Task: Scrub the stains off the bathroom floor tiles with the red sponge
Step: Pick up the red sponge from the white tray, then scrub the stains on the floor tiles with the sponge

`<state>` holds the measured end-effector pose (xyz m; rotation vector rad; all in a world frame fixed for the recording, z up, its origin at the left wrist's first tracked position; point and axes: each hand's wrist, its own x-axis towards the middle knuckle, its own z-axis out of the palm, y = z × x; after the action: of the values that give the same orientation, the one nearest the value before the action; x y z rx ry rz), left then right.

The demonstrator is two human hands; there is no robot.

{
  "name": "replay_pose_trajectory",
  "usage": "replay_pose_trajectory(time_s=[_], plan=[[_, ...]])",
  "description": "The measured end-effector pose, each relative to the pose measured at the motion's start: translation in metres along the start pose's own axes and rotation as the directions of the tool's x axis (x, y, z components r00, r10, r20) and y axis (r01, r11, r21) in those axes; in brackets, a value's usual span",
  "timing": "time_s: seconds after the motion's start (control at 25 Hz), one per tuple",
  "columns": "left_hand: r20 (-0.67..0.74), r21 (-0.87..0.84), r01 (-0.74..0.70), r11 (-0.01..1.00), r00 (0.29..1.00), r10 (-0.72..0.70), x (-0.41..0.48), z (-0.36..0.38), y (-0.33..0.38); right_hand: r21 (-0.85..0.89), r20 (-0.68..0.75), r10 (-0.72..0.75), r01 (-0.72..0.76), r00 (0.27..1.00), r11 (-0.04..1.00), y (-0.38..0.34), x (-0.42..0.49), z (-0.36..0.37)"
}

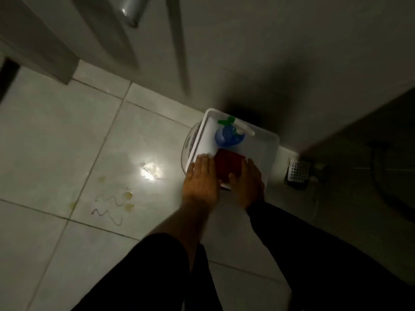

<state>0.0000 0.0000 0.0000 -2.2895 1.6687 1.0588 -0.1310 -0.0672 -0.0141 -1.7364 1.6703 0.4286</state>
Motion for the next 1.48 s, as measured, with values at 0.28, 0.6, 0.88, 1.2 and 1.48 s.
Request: replay_pose_trajectory(time_s=[0.28,0.6,0.88,1.2,1.48], plan=[[0.066,-0.234,0.312,0.921,0.95,-0.305,0.094,0.049,0.023,0.494,0.088,0.273,-0.28,0.958,0.823,0.028,0.086,0.045],[0.107,-0.713,0.304,0.632,0.938,-0.33,0.08,0.024,0.025,0.784,-0.076,0.346,-0.158,0.935,0.6,0.011,0.055,0.039],[0.378,-0.905,0.425,-0.005,0.8,-0.466,-0.067,-0.014,-0.077,0.438,0.147,-0.425,0.327,0.893,0.837,-0.089,-0.085,0.039],[0.443,-0.729,0.154,-0.667,0.849,-0.288,-0.225,0.086,-0.265,0.464,0.501,-0.53,0.304,0.684,0.832,-0.172,-0.149,0.214],[0.468,-0.883,0.272,-0.382,0.466,-0.75,-0.197,0.31,-0.384,0.233,0.39,-0.547,0.495,0.741,0.837,-0.242,-0.053,0.42]])
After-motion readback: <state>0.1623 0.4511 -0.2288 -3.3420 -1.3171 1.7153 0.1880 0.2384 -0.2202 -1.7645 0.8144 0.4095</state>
